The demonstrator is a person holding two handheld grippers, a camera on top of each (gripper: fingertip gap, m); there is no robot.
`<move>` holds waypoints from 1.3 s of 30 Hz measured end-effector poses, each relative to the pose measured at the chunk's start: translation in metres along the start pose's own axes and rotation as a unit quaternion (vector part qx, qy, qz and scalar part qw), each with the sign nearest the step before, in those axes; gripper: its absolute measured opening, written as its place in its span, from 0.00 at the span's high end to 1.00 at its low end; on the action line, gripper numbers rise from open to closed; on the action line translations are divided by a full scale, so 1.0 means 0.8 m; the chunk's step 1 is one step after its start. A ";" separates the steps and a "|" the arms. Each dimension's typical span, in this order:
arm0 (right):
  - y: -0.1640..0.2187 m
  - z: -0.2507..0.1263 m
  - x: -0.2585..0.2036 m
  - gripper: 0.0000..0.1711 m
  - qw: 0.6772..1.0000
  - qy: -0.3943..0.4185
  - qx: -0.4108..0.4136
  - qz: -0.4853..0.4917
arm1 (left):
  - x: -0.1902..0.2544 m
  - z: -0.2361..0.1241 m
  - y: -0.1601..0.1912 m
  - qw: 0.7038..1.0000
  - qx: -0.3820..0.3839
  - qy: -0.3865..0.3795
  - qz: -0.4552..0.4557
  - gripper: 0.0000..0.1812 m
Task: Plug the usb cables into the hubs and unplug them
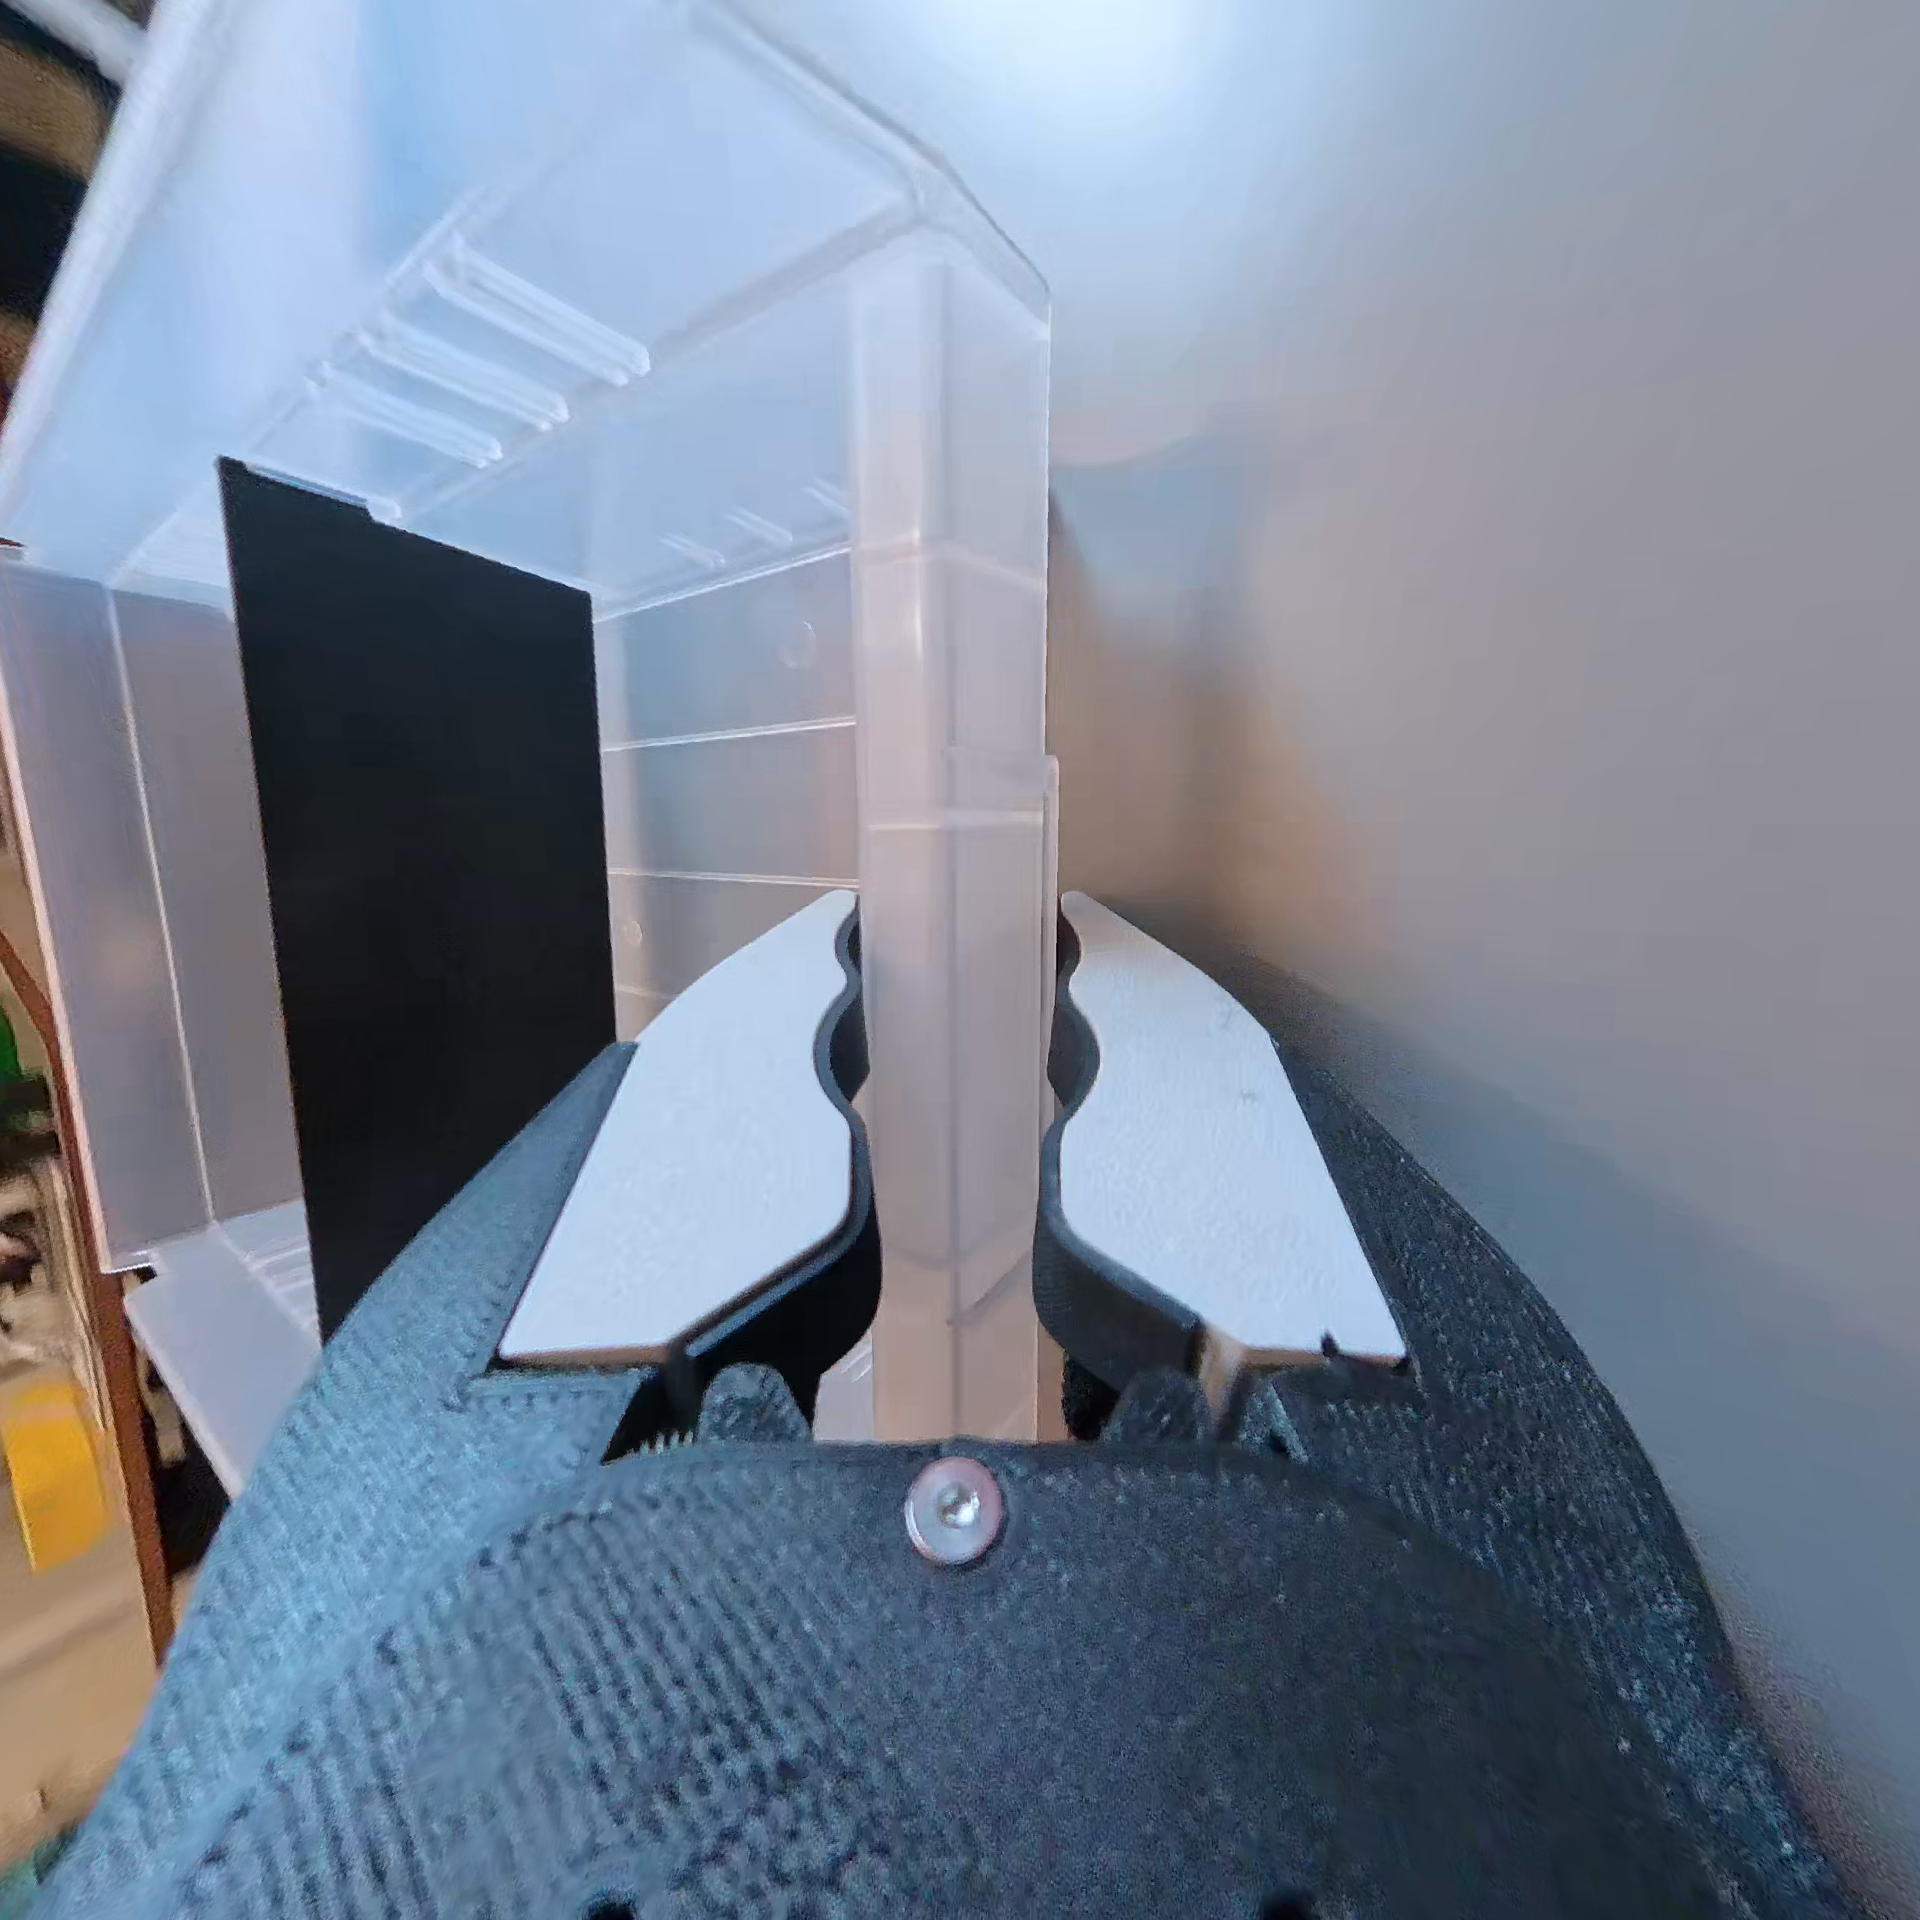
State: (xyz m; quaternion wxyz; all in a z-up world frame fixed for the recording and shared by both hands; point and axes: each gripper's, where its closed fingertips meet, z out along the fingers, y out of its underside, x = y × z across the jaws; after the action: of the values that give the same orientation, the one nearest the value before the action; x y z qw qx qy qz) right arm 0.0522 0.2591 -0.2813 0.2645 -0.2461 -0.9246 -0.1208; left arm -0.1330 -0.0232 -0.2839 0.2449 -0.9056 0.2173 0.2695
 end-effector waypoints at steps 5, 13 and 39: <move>-0.049 -0.056 -0.055 0.80 0.996 0.034 0.085 0.014 | -0.004 0.028 -0.078 0.995 0.070 -0.011 0.073 0.81; -0.065 -0.210 -0.086 0.79 0.874 0.047 0.385 0.292 | -0.015 -0.034 -0.137 0.959 0.223 0.025 -0.170 0.77; 0.021 -0.264 0.000 0.94 0.733 0.328 0.338 0.491 | -0.013 -0.180 -0.267 0.852 0.366 -0.132 -0.350 0.92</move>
State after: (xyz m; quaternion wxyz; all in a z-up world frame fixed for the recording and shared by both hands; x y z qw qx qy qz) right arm 0.1515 0.1987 -0.1043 0.6394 -0.5049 -0.5115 0.2733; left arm 0.0263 0.0666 -0.1026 0.6629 -0.7228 -0.0659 0.1835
